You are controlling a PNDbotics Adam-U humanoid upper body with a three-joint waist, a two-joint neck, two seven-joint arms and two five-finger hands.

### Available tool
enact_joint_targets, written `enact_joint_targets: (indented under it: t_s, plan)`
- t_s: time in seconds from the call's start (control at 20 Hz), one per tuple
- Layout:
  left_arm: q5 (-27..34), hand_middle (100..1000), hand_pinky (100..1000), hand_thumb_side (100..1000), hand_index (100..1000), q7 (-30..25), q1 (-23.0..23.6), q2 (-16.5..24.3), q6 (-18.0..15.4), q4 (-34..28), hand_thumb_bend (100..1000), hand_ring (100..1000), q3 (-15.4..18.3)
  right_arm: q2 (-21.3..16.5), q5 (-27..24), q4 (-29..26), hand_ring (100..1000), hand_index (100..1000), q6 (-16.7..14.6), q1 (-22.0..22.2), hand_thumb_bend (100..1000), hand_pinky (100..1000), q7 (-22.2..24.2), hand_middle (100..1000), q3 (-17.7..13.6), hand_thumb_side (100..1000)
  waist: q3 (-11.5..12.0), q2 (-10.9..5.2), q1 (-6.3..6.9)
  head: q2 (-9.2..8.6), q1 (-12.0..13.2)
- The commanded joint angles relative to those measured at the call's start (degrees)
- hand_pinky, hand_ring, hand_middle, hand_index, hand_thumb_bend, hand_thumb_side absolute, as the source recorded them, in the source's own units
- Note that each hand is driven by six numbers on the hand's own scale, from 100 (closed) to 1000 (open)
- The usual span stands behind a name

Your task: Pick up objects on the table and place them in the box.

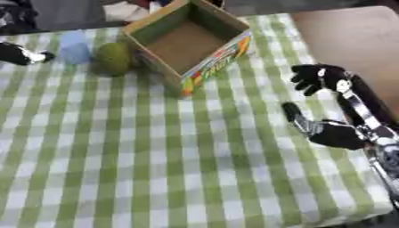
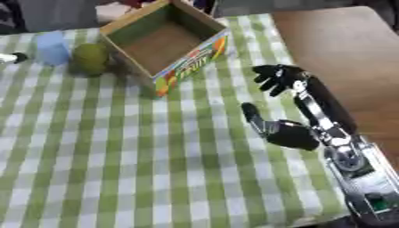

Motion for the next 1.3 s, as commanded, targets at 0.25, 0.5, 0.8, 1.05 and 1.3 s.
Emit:
enact_joint_targets:
  t_s: [0.25, 0.5, 0.8, 1.05, 1.3]
  plan:
    - [-0.7, 802, 768, 393, 924, 4.1, -1.0, 1.6, 1.9, 0.1, 507, 806, 1.3, -0.3, 0.0, -0.7, 659, 855, -0.3, -1.1, 272, 586, -0.1, 675, -0.1, 511, -0.9, 0.37, 0.64, -2.63, 2.8]
    - [-1.8, 799, 767, 383, 921, 6.9, -1.2, 1.3, 3.7, 0.4, 495, 803, 1.5, -0.2, 0.2, -0.8, 658, 854, -0.4, -1.4, 270, 585, -0.1, 674, -0.1, 512, -1.6, 1.44, 1.29, -3.99, 4.3]
    - [-2.4, 792, 763, 393, 919, 8.7, -1.5, 0.8, 6.1, 2.1, 464, 797, 2.1, -0.1, 0.3, -0.8, 658, 854, -0.4, -1.7, 269, 584, -0.2, 673, -0.1, 514, -2.5, 2.41, 1.89, -4.60, 4.8]
    - [-2.5, 792, 762, 406, 923, 10.9, -1.9, -0.1, 8.7, 4.4, 450, 795, 2.6, 0.0, 0.3, -0.8, 657, 854, -0.5, -2.1, 267, 583, -0.3, 672, -0.1, 515, -3.6, 3.52, 2.32, -5.17, 5.0]
    - [-2.1, 802, 765, 415, 930, 13.1, -1.9, -0.4, 10.3, 5.1, 444, 799, 2.8, 0.2, 0.3, -0.9, 657, 853, -0.6, -2.3, 265, 582, -0.3, 672, -0.1, 517, -4.1, 4.19, 2.55, -5.66, 5.0]
